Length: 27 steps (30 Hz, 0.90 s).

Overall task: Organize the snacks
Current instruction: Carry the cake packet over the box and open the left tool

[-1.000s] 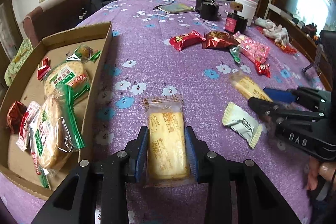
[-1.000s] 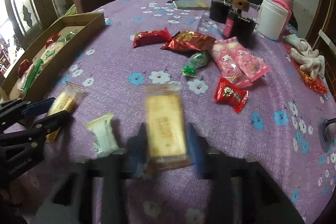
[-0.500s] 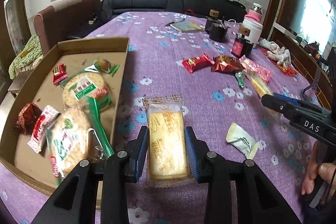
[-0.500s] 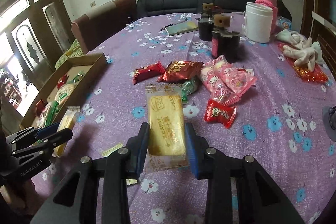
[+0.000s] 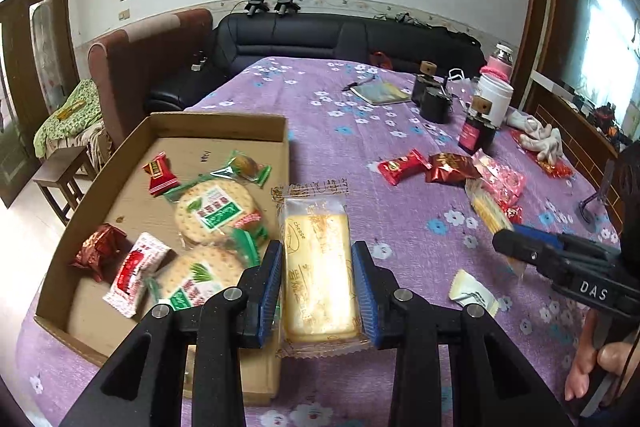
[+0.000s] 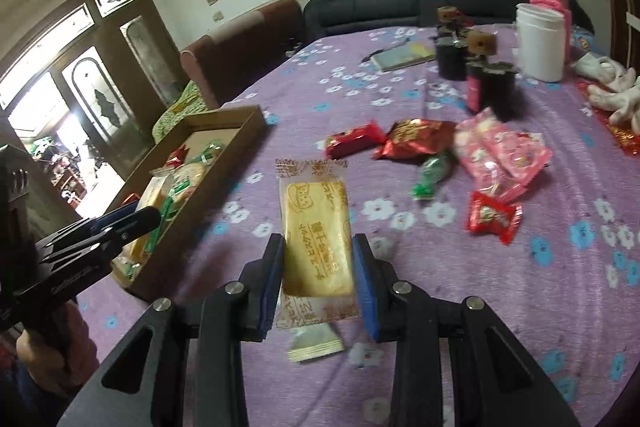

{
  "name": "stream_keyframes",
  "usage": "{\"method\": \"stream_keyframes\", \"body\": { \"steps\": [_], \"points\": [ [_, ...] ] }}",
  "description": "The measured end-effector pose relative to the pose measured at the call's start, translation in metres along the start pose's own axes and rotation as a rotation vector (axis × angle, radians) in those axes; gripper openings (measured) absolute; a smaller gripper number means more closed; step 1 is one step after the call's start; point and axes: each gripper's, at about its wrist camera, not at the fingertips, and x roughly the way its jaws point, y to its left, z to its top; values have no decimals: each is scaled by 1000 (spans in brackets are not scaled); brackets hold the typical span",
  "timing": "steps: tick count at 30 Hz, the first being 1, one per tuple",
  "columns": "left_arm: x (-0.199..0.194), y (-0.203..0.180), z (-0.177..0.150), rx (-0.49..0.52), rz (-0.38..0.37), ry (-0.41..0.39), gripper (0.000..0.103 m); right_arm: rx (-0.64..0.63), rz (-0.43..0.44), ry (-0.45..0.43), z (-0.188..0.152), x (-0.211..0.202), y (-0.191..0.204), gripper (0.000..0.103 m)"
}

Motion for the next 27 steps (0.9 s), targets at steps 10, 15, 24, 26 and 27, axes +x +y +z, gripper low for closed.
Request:
{"method": "stream_keyframes", "body": {
  "steps": [10, 15, 24, 26, 27],
  "points": [
    [-2, 37, 3, -58, 22, -5, 37, 55, 160, 58, 6, 12, 40, 33],
    [-3, 67, 4, -113, 40, -10, 37, 49, 228, 98, 16, 28, 77, 33],
    [2, 129, 2, -224, 92, 0, 37, -48, 257, 139, 39, 67, 149, 33],
    [4, 137, 1, -236, 97, 4, 37, -52, 255, 150, 40, 76, 156, 33],
    [5, 141, 1, -242, 100, 6, 37, -52, 253, 158, 40, 82, 160, 33]
  ]
}}
